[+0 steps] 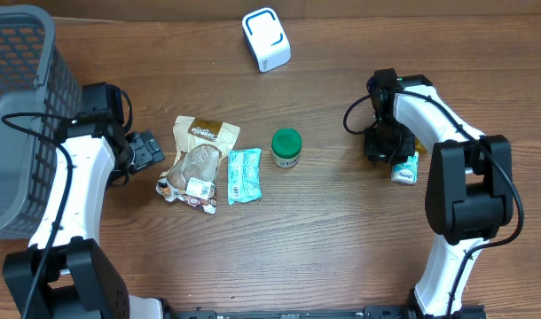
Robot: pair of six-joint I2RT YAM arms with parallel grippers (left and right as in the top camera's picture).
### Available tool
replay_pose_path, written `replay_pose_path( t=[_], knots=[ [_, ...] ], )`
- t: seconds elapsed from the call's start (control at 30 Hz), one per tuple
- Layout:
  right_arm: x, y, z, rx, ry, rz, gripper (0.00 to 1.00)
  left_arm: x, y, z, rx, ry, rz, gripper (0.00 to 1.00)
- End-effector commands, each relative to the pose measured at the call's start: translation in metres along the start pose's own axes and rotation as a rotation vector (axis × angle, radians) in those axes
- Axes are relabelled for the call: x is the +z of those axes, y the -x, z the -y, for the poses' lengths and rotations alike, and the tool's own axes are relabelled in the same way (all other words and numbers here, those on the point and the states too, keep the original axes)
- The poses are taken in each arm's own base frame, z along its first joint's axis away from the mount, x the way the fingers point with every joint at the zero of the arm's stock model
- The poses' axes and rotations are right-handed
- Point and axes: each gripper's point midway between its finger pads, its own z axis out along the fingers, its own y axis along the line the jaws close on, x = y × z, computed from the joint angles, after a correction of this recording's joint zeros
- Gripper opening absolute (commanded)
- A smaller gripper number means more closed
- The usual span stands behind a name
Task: Scan the item barcode
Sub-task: 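Bring the tissue pack back right and lower it onto the table, then open the right gripper and move it left over the green-lidded jar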
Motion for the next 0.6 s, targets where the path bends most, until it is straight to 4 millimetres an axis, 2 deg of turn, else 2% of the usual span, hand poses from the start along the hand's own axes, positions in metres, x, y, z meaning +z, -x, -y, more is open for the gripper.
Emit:
replay_pose_path(
  t=[0.0,0.1,0.17,0.23,0.27,0.3,0.37,0.43,0.57],
  knots=[
    [-0.003,0.001,-0.021,0.000,0.106,0.002,0.38,-0.005,0.002,-0.002,-0.019,0.000,0.019,0.99],
    [-0.019,0.005,-0.041,-0.015,0.193,0.015,0.38,-0.005,0.002,-0.002,-0.019,-0.001,0.018,1.00],
    [-0.043,0.009,-0.055,-0.032,0.257,0.039,0.38,-0.005,0.002,-0.002,-0.019,-0.001,0.018,1.00],
    [-0.089,0.012,-0.078,-0.071,0.360,0.111,0.39,-0.005,0.002,-0.002,-0.019,-0.001,0.018,0.99],
    [-0.112,0.010,-0.094,-0.104,0.425,0.151,0.45,-0.005,0.002,-0.002,-0.019,-0.001,0.018,1.00],
    [-0.132,0.006,-0.112,-0.144,0.491,0.183,0.58,-0.005,0.002,-0.002,-0.019,0.000,0.019,0.99],
    [-0.145,0.000,-0.131,-0.192,0.538,0.211,0.78,-0.005,0.002,-0.002,-0.019,0.000,0.019,1.00],
    [-0.146,-0.006,-0.151,-0.201,0.532,0.225,0.88,-0.005,0.002,-0.002,-0.019,0.000,0.019,0.99],
    [-0.139,0.000,-0.158,-0.063,0.313,0.347,0.90,-0.005,0.002,-0.002,-0.019,0.000,0.019,0.99]
  ],
)
